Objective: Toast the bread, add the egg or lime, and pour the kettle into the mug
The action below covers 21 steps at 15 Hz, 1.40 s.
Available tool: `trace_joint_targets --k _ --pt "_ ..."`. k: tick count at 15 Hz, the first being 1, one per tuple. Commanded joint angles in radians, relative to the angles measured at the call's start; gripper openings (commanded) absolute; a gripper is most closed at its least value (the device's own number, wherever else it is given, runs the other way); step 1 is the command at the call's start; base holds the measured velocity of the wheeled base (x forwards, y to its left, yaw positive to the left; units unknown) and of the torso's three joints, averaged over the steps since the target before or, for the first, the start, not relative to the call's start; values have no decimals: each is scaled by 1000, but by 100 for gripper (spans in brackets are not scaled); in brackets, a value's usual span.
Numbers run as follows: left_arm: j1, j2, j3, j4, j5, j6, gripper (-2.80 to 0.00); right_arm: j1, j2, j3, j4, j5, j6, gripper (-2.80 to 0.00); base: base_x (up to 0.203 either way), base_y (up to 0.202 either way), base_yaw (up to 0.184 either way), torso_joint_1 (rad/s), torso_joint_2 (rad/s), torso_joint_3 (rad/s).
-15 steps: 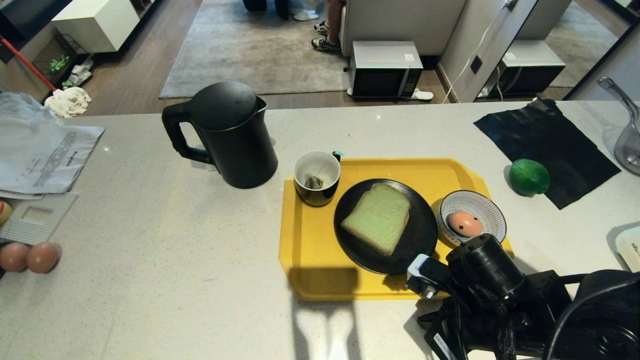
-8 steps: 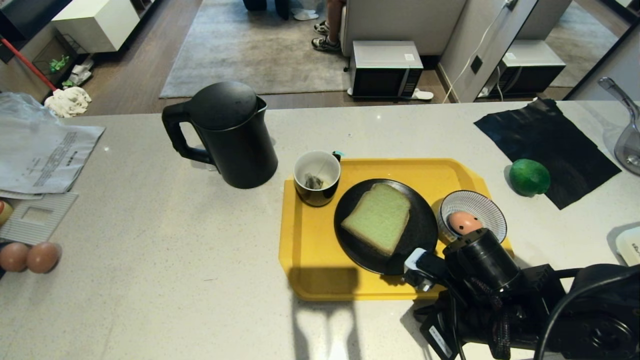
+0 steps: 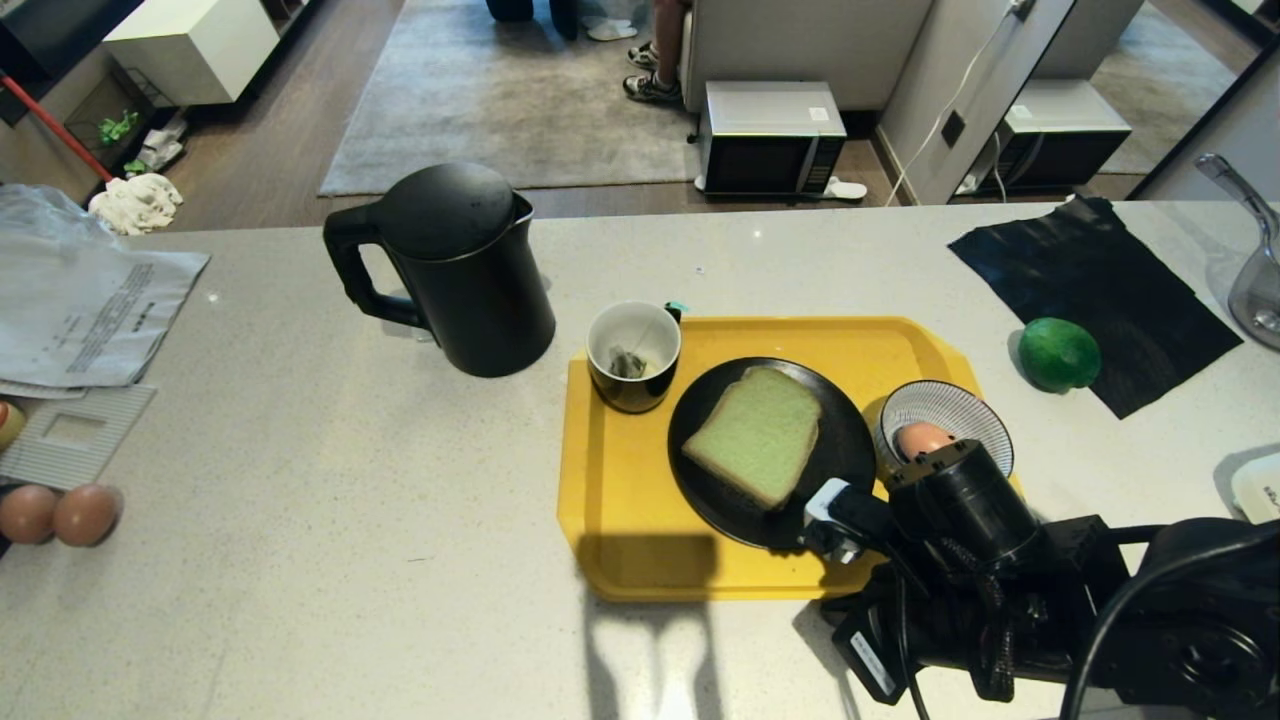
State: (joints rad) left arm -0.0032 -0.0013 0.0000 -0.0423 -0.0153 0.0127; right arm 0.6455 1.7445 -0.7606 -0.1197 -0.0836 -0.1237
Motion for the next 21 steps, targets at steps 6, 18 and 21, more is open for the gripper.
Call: trace_joint_targets --k 6,18,21 --pt "0 -2 17 -1 0 0 -280 0 6 -26 -5 -5 -1 -280 0 0 0 0 0 0" --pt "0 -2 17 -1 0 1 -280 2 73 -139 -3 -5 -1 -280 0 0 0 0 0 0" --pt "0 -2 17 -1 0 0 -280 2 87 -161 -3 -5 -1 -280 0 0 0 0 0 0"
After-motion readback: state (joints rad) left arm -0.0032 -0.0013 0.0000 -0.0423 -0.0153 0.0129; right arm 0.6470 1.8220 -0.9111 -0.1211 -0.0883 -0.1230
